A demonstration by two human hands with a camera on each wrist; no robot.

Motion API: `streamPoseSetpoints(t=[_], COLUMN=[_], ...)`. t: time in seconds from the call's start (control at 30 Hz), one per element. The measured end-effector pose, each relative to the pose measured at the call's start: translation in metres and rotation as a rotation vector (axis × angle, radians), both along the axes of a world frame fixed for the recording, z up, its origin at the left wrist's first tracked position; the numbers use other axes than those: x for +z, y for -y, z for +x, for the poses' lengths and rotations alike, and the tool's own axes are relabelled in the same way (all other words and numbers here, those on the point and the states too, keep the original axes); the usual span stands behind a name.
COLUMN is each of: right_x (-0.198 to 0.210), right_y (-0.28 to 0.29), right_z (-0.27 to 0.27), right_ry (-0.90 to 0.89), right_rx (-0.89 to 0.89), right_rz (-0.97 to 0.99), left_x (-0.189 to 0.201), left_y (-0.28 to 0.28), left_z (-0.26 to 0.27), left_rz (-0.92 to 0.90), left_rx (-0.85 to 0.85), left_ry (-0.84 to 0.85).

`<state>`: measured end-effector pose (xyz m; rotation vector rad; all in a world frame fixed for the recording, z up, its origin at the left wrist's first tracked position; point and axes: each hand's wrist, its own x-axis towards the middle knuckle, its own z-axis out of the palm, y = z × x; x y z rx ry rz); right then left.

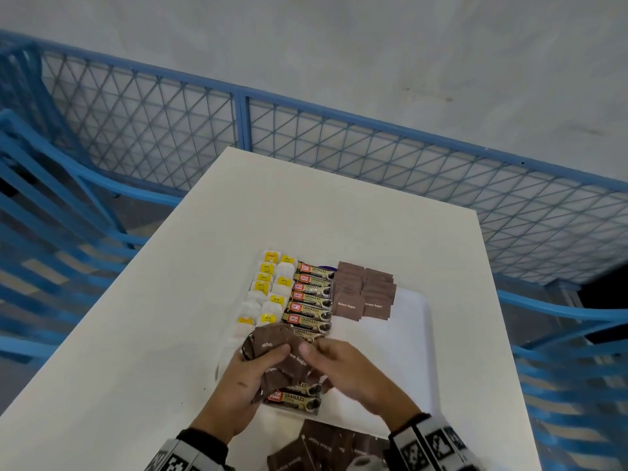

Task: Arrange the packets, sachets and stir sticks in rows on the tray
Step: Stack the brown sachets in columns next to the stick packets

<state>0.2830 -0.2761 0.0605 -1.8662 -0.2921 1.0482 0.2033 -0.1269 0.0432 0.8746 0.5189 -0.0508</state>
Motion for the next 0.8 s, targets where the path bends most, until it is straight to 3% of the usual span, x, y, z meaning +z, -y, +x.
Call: streamPoseSetpoints(t=[0.23,0.5,0.8], right_x=[-0.003,-0.020,-0.051], right_y=[0.003,0.034,0.078], right_z=[-0.011,0.015,0.067], right_ry=[-0.094,-0.074,-0.022], right_rx=[-0.229,-0.562,-0.906], right_rz=[0.224,0.318,0.103], left_x=[0.004,-0.007,-0.004], left_y=[0.004,0.003,0.005], left_z=[-0.002,-0.004,-0.002], left_rz=[0.015,-0.069,-0.045], left_rx=[-0.017,0.039,-0.008], left_ry=[0.025,-0.117,-0.088])
